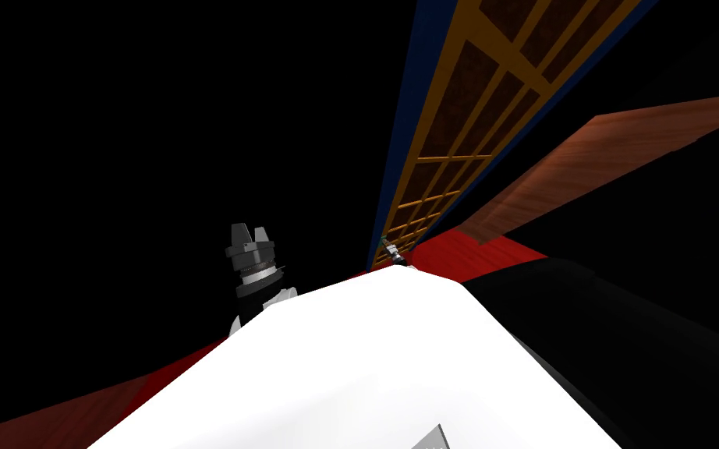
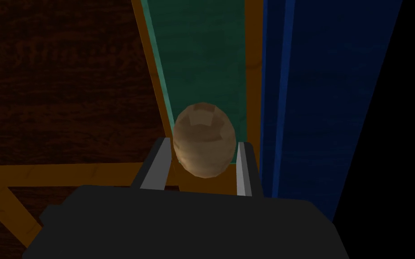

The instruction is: Pull the door open

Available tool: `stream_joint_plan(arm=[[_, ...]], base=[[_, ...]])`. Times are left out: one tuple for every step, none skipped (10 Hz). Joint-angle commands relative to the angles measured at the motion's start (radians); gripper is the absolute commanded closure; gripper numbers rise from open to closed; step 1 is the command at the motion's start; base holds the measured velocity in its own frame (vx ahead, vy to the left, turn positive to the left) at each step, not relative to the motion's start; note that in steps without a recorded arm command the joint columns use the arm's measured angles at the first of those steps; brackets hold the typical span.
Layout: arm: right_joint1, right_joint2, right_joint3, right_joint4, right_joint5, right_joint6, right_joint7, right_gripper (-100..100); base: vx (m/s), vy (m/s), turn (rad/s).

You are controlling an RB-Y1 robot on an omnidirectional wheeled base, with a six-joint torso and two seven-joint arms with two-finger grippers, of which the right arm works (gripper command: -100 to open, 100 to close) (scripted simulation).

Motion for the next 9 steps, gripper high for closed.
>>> stream_joint_plan(arm=[[0.001, 0.004, 0.007, -0.005, -0.009, 0.002, -0.041, 100], [0.001, 0.003, 0.009, -0.005, -0.017, 0.004, -0.069, 100], [0.0, 0.003, 0.012, -0.005, -0.025, 0.005, -0.097, 100], [0.0, 0.002, 0.014, -0.005, -0.033, 0.006, -0.124, 100], [-0.001, 0.002, 0.017, -0.005, -0.043, 0.007, -0.155, 100], [-0.001, 0.001, 0.02, -0.005, -0.055, 0.009, -0.182, 100], [-0.001, 0.001, 0.02, -0.005, -0.055, 0.009, -0.192, 100], [-0.002, 0.0, 0.023, -0.005, -0.067, 0.011, -0.228, 100], [-0.003, 0.0, 0.027, -0.005, -0.078, 0.013, -0.253, 100]], base=[[-0.024, -0.01, 0.049], [-0.031, -0.016, 0.074], [-0.033, -0.013, 0.071], [-0.03, -0.015, 0.07], [-0.035, -0.017, 0.076], [-0.045, -0.021, 0.081], [-0.027, -0.013, 0.033], [-0.021, -0.01, 0.061], [-0.034, -0.019, 0.095]])
